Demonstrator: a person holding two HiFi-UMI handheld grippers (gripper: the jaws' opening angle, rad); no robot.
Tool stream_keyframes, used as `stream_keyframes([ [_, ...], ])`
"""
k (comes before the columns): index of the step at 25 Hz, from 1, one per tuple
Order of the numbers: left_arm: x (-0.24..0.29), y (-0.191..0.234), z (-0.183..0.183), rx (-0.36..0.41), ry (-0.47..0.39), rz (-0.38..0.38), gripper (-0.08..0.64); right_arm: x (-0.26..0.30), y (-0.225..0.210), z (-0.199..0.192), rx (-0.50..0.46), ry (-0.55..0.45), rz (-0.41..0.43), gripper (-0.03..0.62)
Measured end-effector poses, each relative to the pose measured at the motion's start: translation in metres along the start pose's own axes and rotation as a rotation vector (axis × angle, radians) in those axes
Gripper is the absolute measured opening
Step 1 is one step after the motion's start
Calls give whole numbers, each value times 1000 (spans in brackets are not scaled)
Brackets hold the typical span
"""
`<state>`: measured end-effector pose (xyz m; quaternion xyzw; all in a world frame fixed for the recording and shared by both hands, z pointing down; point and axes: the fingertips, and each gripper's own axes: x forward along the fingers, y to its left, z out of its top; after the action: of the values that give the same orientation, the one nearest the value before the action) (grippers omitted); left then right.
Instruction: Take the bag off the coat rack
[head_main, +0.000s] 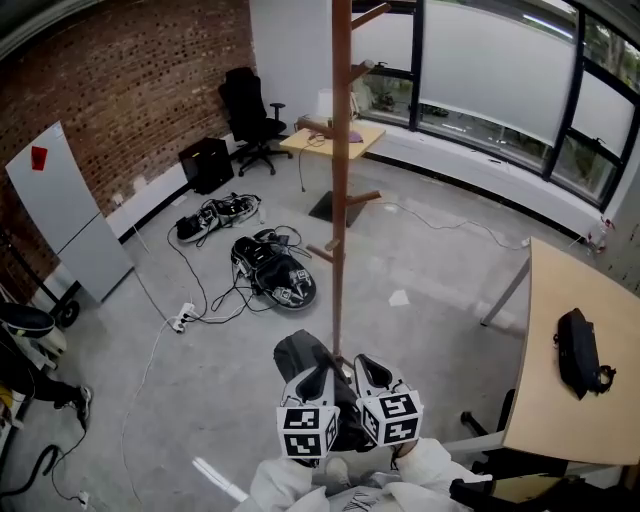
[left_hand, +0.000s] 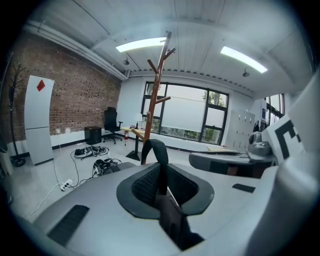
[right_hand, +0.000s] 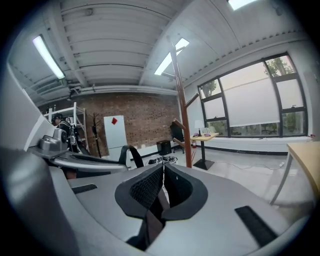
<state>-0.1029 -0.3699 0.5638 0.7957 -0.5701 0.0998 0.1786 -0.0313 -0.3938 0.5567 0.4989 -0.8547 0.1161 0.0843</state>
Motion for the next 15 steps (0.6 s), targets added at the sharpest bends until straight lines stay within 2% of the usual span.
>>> stream_keyframes([
  [6,-5,-19,1,-6,-12,29,43,-21,-4,2,-13,-6,17,14],
  [15,-7,-40,0,-11,-19,23,43,-37,-11,3,-17,-14,11,14],
])
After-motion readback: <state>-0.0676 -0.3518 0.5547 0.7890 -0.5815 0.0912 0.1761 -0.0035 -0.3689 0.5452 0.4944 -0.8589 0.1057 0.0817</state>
